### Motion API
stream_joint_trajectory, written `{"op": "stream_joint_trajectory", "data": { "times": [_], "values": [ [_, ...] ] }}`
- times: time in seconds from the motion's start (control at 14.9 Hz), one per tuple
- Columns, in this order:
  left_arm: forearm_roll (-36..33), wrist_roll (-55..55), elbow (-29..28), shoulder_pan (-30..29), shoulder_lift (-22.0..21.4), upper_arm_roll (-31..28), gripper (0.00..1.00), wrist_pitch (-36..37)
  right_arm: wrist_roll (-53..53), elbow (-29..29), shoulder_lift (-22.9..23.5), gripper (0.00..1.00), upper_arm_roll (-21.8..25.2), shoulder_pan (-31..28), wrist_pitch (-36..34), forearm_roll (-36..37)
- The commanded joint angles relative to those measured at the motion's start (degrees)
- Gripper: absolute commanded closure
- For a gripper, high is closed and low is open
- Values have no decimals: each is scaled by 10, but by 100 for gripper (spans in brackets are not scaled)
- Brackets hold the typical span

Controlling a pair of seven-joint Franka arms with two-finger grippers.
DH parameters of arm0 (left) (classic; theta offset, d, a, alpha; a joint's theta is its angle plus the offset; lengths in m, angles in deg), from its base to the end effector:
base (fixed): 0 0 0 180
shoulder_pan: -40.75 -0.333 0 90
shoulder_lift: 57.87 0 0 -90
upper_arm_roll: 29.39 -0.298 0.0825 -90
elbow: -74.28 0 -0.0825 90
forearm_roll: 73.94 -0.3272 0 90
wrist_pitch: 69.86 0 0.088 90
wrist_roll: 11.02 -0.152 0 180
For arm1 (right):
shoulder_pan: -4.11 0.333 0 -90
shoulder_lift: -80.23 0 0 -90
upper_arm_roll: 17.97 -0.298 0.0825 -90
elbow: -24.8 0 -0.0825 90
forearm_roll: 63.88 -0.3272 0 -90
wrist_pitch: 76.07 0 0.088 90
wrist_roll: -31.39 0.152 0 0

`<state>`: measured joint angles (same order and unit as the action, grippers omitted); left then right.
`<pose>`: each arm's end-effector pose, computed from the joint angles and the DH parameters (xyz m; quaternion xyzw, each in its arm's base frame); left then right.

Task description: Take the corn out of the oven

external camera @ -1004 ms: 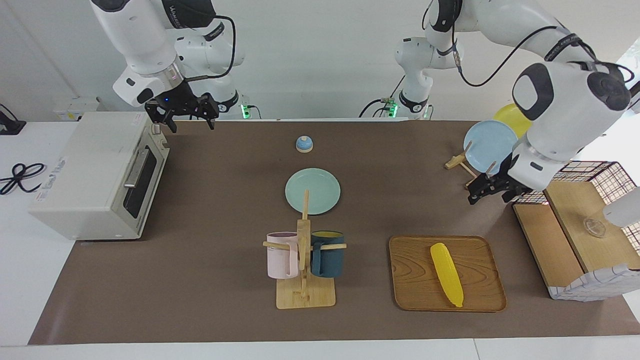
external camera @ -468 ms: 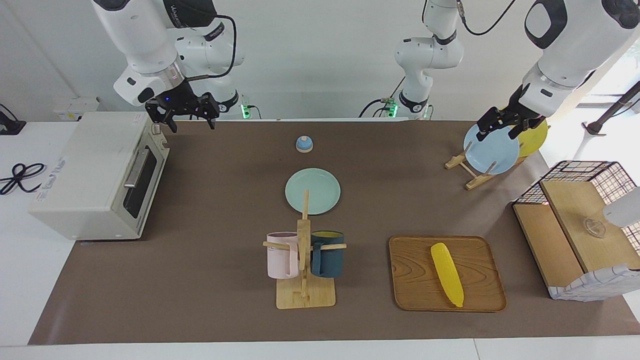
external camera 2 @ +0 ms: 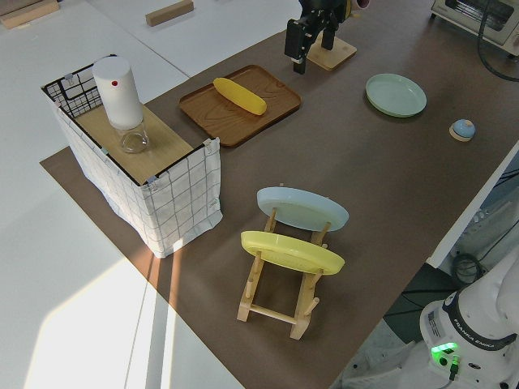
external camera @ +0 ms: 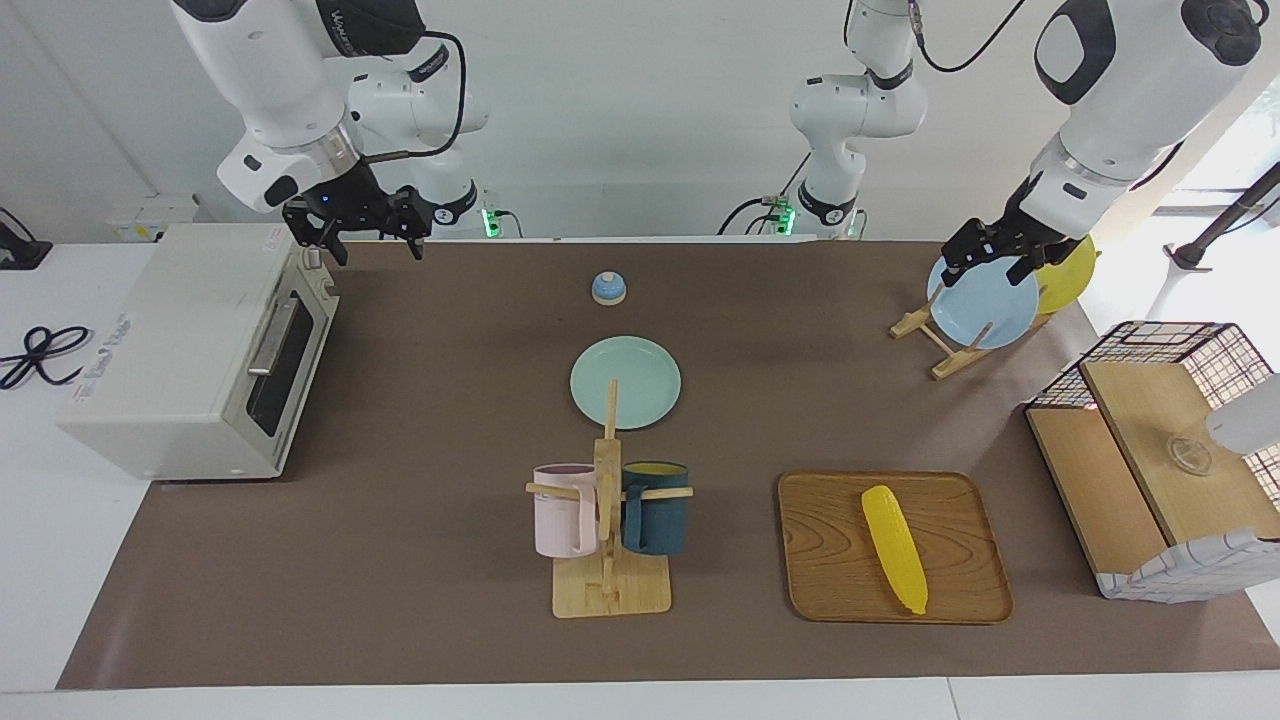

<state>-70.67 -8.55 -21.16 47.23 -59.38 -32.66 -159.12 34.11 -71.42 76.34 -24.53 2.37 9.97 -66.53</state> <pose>0.4808 -0.0354 0.5345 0.9987 -0.0057 -0.0421 0.0272 0.4609 0.0477 0.5442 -0.9981 -0.0183 0.0562 0.0156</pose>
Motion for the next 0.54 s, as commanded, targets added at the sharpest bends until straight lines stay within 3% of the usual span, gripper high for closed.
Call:
{"op": "stream_joint_trajectory", "data": {
  "times": [0.0, 0.47],
  "values": [
    [-38, -8, 3, -17, 0, 27, 0, -3, 5, 3, 4, 0, 4, -20, 11, 1],
    [-35, -5, 2, -16, -1, 35, 0, -7, -8, 24, 11, 0, 4, -33, 1, 5]
  ]
}}
